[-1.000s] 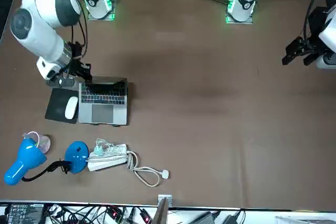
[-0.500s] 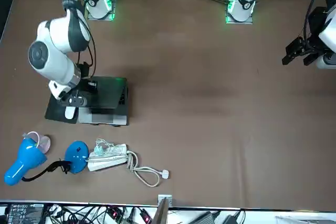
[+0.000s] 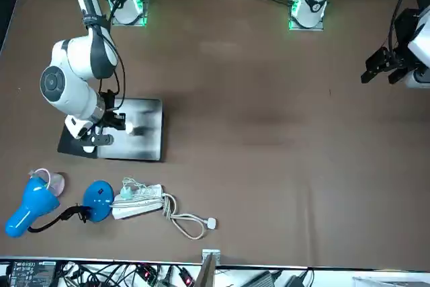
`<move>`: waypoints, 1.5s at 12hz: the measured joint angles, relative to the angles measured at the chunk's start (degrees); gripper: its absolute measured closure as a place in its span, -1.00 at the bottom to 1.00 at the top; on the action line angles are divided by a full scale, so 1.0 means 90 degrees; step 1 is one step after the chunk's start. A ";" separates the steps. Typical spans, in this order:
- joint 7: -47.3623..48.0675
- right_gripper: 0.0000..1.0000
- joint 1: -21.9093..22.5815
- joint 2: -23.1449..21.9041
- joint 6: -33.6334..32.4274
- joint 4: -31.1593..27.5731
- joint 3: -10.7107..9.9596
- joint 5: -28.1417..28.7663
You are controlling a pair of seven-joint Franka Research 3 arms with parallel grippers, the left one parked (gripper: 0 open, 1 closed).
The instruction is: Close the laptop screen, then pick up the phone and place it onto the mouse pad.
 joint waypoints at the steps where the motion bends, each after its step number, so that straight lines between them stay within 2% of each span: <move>1: -0.0265 0.96 -0.0011 0.0039 0.0031 0.0013 -0.0031 0.0000; 3: -0.0773 0.96 -0.0109 -0.0018 -0.0229 0.0073 -0.0092 0.0000; 6: -0.1995 0.91 -0.0595 -0.0412 -0.1154 0.0169 -0.0149 -0.0002; 8: -0.2868 0.52 -0.1001 -0.0756 -0.1599 0.0161 -0.0173 -0.0032; 9: -0.3234 0.40 -0.1157 -0.0911 -0.1725 0.0129 -0.0180 -0.0145; 10: -0.3581 0.07 -0.1286 -0.1053 -0.1807 0.0061 -0.0183 -0.0309; 14: -0.5207 -0.87 -0.1879 -0.1434 -0.1848 -0.0366 -0.0186 -0.0473; 15: -0.5683 -1.00 -0.2063 -0.1470 -0.1845 -0.0448 -0.0187 -0.0479; 18: -0.7128 -1.00 -0.2678 -0.1480 -0.1756 -0.0694 -0.0196 -0.0483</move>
